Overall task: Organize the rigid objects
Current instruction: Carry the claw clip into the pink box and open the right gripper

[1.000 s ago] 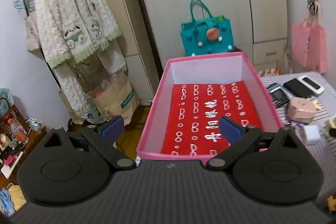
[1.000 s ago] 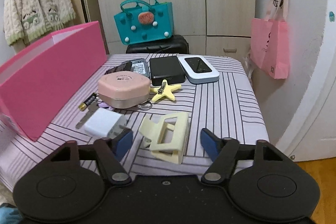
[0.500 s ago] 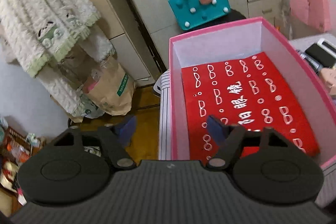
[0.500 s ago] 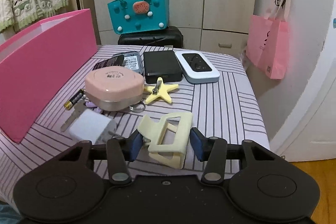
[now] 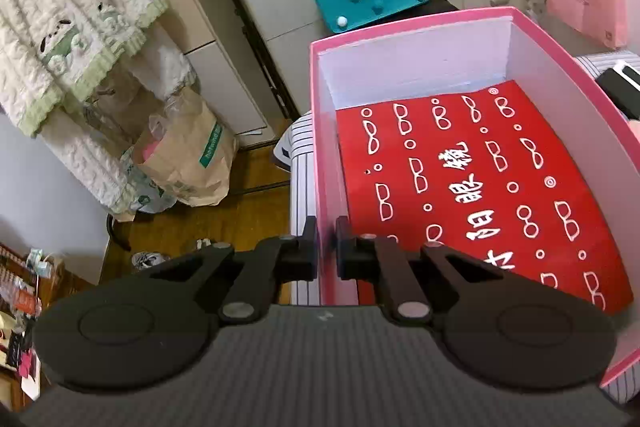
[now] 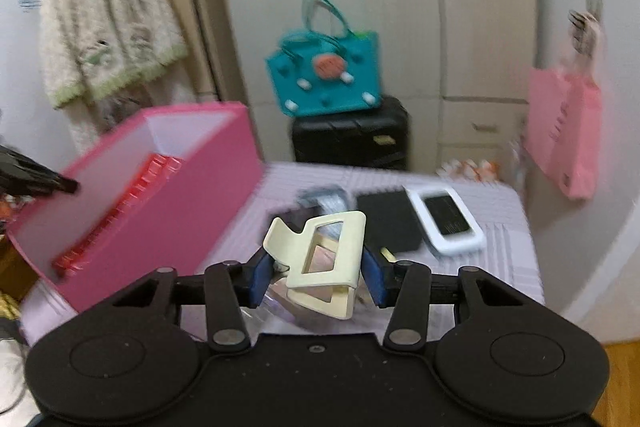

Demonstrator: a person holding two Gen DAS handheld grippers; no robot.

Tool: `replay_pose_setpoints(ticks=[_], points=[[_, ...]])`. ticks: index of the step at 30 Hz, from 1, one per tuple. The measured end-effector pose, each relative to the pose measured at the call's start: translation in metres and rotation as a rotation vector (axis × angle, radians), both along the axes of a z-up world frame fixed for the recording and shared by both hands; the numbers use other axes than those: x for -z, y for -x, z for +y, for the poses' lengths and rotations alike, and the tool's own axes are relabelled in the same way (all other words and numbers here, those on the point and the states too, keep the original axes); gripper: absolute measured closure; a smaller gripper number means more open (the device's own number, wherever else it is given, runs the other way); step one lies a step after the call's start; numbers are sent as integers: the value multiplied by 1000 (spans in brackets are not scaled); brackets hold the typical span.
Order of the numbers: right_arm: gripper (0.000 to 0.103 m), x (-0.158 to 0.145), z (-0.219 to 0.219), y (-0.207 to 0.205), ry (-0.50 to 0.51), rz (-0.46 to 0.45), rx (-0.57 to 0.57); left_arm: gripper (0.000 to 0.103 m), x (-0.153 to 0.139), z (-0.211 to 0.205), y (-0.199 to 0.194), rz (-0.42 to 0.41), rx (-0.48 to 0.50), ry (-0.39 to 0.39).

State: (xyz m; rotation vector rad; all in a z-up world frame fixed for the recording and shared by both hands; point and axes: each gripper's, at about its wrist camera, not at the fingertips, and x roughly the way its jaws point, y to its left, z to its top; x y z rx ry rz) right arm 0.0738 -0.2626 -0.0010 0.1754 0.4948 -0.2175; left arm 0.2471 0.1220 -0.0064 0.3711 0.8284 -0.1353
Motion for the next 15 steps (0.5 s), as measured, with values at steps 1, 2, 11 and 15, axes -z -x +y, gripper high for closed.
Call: replay_pose_setpoints(ticks=[1,2,11,15], points=[[50,-6,5,-4,1,-14,-21,95,1,-1,1,-5,4,-3],[50,-11,9,-6,2,-25,-40,95,2,-1,1,-7,1,3],[50,-53,57,-49,-16,-62,-259,96,5,1,8,-21,31,-2],[50,-65,78,-77,-49,-1,-355,96,5,-2,20,-52,54,-14]])
